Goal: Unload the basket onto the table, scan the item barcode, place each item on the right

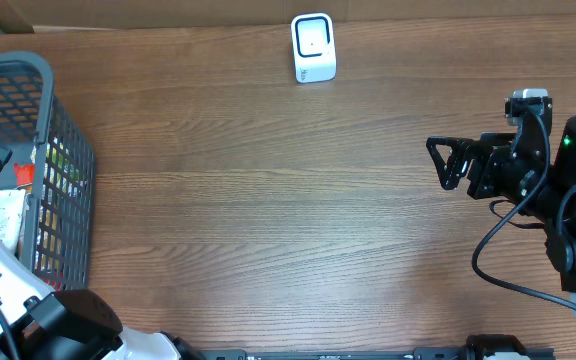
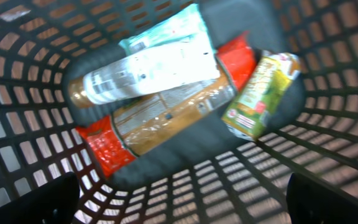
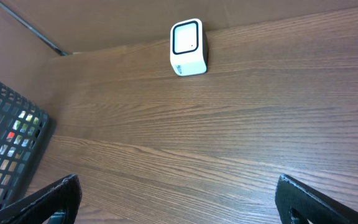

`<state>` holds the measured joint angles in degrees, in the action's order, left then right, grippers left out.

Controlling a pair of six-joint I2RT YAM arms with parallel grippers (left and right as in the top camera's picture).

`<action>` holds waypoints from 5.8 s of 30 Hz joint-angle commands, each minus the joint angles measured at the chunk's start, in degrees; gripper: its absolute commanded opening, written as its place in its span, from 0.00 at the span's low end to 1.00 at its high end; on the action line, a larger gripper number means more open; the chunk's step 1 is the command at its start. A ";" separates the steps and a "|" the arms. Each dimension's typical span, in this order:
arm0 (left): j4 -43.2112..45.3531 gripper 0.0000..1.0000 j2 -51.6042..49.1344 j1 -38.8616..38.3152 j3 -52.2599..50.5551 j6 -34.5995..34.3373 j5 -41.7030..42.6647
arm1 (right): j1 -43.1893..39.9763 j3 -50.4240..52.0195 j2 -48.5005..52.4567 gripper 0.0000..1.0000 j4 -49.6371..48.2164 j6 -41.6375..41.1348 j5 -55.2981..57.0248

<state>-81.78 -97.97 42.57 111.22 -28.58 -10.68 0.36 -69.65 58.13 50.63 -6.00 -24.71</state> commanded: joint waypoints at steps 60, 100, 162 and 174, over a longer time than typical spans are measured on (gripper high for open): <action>29.57 0.04 -2.51 -1.77 -10.62 31.15 8.44 | -0.31 -1.88 -0.13 1.00 -0.11 -0.17 -0.42; 7.85 1.00 12.76 -5.79 8.31 8.09 7.89 | -0.31 -1.88 -0.13 1.00 -0.11 -0.17 -0.42; 31.04 0.68 -23.52 4.28 -26.03 50.56 33.86 | -0.33 -1.88 -0.13 1.00 -0.11 -0.17 -0.42; 30.21 0.56 -23.52 4.24 -26.53 57.99 39.21 | -0.31 -1.88 -0.13 1.00 -0.11 -0.17 -0.42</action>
<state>-50.35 -117.23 48.97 87.59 25.10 27.75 0.36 -69.65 58.15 50.61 -6.00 -25.08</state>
